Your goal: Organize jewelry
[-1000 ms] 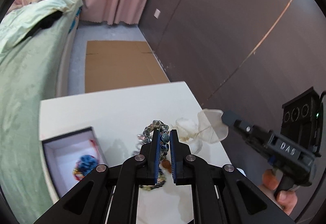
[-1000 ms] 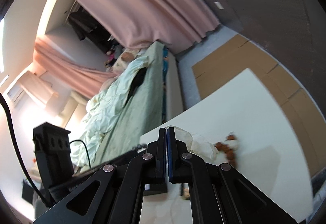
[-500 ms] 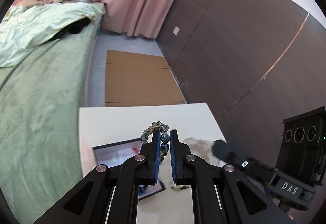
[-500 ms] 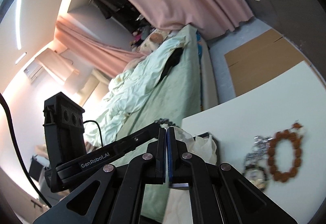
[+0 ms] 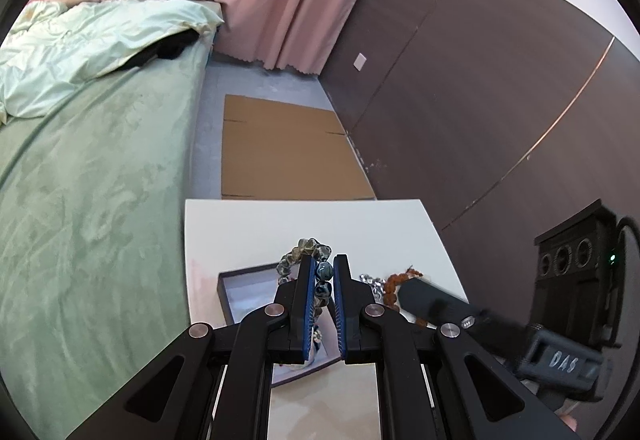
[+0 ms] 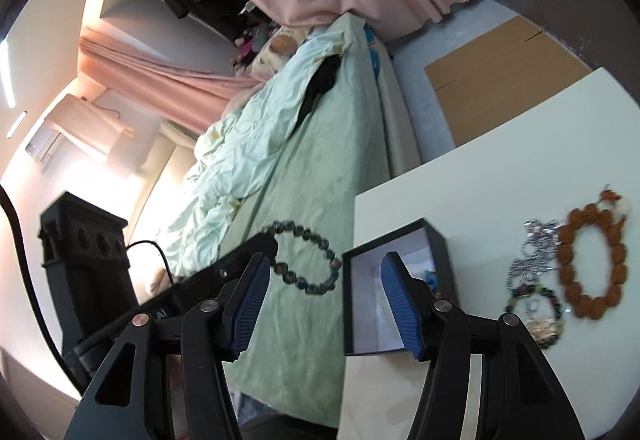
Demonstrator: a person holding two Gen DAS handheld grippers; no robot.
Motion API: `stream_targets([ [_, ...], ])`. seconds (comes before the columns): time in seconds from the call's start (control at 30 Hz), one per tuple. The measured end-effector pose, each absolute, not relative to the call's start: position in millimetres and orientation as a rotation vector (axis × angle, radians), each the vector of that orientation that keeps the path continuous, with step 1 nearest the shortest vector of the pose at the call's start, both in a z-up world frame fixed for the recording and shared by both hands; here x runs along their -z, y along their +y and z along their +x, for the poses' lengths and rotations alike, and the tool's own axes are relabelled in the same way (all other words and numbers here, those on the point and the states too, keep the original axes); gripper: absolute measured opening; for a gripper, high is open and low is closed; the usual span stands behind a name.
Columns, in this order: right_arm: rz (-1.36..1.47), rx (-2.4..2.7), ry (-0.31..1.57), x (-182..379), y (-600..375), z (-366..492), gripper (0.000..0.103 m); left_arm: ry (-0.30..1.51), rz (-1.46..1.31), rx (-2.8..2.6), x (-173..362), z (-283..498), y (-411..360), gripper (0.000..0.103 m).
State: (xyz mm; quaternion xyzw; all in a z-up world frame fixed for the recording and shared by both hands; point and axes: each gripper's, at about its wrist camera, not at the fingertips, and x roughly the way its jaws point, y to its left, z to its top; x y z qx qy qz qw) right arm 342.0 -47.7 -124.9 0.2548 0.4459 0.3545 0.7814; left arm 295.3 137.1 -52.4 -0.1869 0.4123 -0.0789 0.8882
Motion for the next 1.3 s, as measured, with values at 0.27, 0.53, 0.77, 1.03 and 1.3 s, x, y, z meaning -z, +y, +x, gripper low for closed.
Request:
stream_targets([
  [0.27,0.537,-0.674,0.957,122.2,-92.9,348.1,0.059,0.944,-0.307,0.125,70.2,300.7,120.7,0.011],
  [0.53,0.572,-0.593,0.89,114.0,-155.0,355.1,0.059,0.913,-0.293,0.11,62.1,294.2,113.5,0.081],
  [0.77,0.535,-0.566,0.869,118.1,-196.7,359.9,0.059,0.915,-0.275,0.166,60.4,294.5,88.9,0.081],
  [1.03,0.426,-0.551,0.965,145.2,-212.3,372.3,0.059,0.942,-0.228,0.24,73.6,301.7,46.5,0.081],
  [1.3,0.392,-0.567,1.029,160.7,-221.9,372.7,0.059,1.022,-0.139,0.292,97.5,309.1,2.6,0.055],
])
